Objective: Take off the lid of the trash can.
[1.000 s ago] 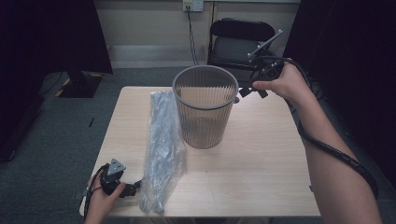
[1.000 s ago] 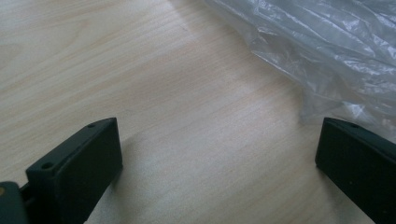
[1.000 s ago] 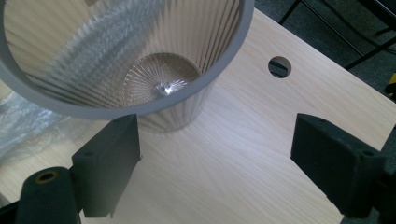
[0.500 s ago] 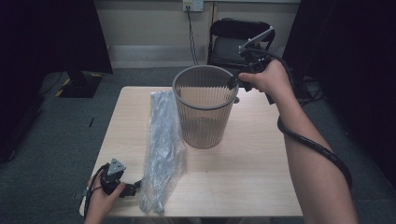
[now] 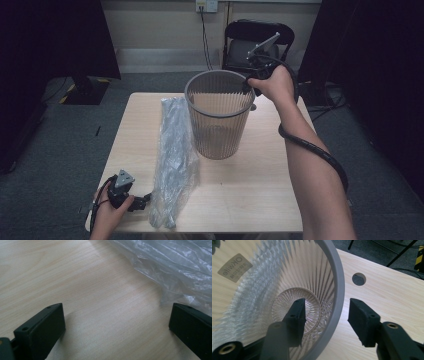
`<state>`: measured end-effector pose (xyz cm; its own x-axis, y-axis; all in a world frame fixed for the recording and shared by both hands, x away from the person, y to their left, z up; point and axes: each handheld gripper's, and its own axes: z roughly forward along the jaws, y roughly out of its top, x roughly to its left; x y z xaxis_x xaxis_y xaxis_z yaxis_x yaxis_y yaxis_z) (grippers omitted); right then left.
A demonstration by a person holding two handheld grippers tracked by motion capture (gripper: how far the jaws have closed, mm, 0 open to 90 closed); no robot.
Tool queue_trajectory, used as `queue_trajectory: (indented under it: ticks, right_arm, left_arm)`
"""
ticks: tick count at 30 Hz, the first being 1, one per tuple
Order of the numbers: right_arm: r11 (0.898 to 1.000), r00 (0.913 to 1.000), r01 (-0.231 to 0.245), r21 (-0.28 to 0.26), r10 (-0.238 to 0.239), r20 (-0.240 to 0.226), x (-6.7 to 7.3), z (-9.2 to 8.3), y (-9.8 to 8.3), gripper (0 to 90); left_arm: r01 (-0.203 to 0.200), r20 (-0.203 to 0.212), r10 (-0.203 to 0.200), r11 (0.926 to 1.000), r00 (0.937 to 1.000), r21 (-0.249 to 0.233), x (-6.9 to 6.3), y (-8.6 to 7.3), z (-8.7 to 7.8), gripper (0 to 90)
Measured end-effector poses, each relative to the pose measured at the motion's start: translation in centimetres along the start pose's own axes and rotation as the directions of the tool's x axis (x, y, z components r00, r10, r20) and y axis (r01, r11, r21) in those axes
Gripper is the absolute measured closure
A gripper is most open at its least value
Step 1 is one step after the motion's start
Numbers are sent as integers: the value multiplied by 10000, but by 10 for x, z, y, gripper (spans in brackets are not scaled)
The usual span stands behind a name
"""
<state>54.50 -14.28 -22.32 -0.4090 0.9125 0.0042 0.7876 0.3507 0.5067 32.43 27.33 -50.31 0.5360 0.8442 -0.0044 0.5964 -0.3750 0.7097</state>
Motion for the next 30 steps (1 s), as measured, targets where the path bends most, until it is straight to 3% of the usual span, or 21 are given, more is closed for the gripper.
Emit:
queue_trajectory:
  ticks: [2,5,12,15,25,30]
  right_arm:
    - [10000,10000,-26,37,26,45,1,2,2,560]
    - [9999,9997,-87,115,85,211,1,5,4,593]
    - [9990,9990,-442,91,442,-31,-8,11,0,752]
    - [9982,9978,-603,27,603,-260,-11,10,-2,759]
    - [9977,9980,-633,-252,632,-72,-8,5,-1,782]
    - [9906,9920,-1194,-674,1162,-495,-12,-5,1,802]
  left_arm:
    - [-8,9,8,10000,10000,-5,0,0,0,0]
    - [-65,40,65,10000,10000,40,1,0,0,0]
    - [-70,42,70,10000,10000,42,1,0,0,0]
    - [-76,39,75,10000,10000,38,1,0,0,0]
    - [-80,45,80,10000,10000,39,1,0,0,0]
    - [-81,44,81,10000,10000,39,1,0,0,0]
